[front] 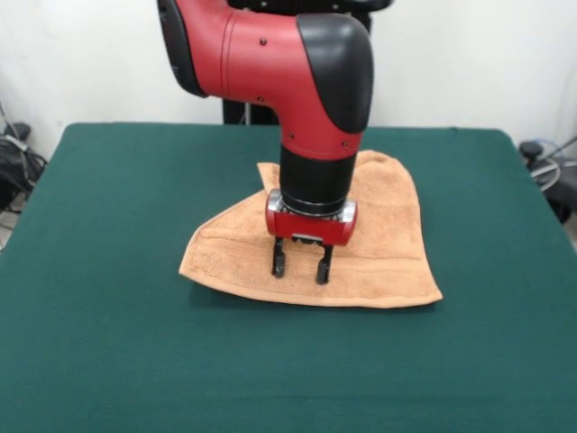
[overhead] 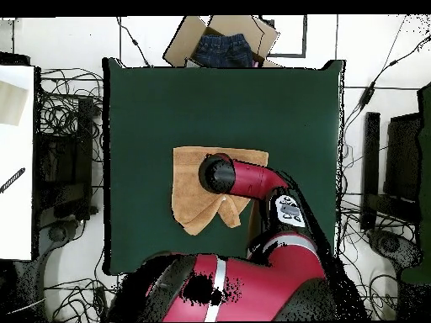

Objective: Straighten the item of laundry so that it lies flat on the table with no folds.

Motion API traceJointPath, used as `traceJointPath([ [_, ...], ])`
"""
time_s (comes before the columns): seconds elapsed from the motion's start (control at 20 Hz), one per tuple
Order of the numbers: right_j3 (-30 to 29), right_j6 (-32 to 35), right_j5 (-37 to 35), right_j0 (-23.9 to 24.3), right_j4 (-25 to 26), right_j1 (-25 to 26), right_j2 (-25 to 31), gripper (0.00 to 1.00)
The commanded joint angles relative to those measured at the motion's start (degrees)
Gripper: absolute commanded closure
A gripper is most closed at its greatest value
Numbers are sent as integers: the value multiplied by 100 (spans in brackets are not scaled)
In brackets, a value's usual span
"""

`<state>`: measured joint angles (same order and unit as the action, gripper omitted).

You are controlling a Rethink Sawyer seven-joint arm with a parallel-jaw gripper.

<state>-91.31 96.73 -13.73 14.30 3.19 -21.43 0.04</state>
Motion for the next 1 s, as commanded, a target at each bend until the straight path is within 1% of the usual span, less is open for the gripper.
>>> traceJointPath([
  [0.05,-355,675,455,-131,261,288,510,0],
  [0.2,-329,665,530,-119,283,355,524,0],
  [0.35,-274,602,446,-180,320,363,459,0],
  [0.4,-298,565,474,-120,343,361,525,0],
  [0.45,-319,574,484,-73,341,365,570,100],
  [0.6,-351,532,516,20,365,369,675,100],
  [1.0,-361,520,566,15,409,362,676,100],
])
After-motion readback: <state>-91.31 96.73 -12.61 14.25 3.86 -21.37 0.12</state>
